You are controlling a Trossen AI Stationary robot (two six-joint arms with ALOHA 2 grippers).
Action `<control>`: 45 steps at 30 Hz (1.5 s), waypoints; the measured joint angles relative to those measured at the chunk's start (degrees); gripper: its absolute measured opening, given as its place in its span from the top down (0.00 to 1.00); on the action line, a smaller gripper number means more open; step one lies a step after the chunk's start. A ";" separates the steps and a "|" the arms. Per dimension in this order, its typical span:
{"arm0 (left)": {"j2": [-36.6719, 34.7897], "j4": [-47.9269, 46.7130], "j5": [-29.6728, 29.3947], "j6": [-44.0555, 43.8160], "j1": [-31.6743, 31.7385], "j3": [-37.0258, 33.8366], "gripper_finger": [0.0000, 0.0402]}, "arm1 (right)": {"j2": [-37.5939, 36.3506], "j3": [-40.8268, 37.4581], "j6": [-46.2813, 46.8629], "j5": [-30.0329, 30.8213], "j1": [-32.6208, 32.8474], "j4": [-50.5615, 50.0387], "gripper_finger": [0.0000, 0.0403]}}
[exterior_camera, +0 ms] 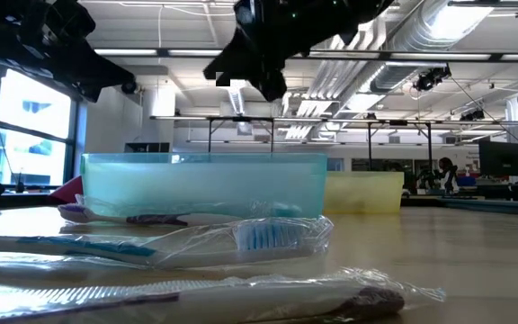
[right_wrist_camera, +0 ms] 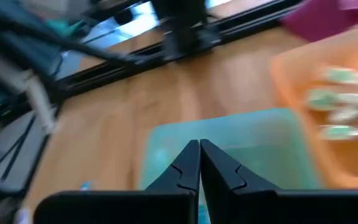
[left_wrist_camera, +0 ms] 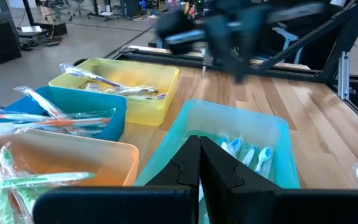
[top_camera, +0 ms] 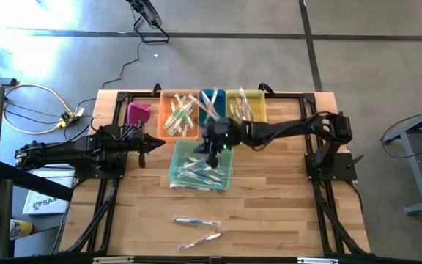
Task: Pick & Place Toothbrushes
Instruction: Put the blue toothbrush into the green bin
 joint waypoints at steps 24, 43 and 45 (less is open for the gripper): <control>0.00 0.00 0.00 0.00 0.00 0.00 1.00 | 0.00 0.00 7.71 16.63 24.89 0.07 0.99; -0.02 0.93 0.02 -0.02 -0.01 0.09 1.00 | 0.00 1.16 13.93 30.00 33.45 0.89 0.99; -0.02 1.39 0.00 0.02 -0.01 0.09 1.00 | 0.00 2.24 14.98 31.03 33.98 -1.06 0.99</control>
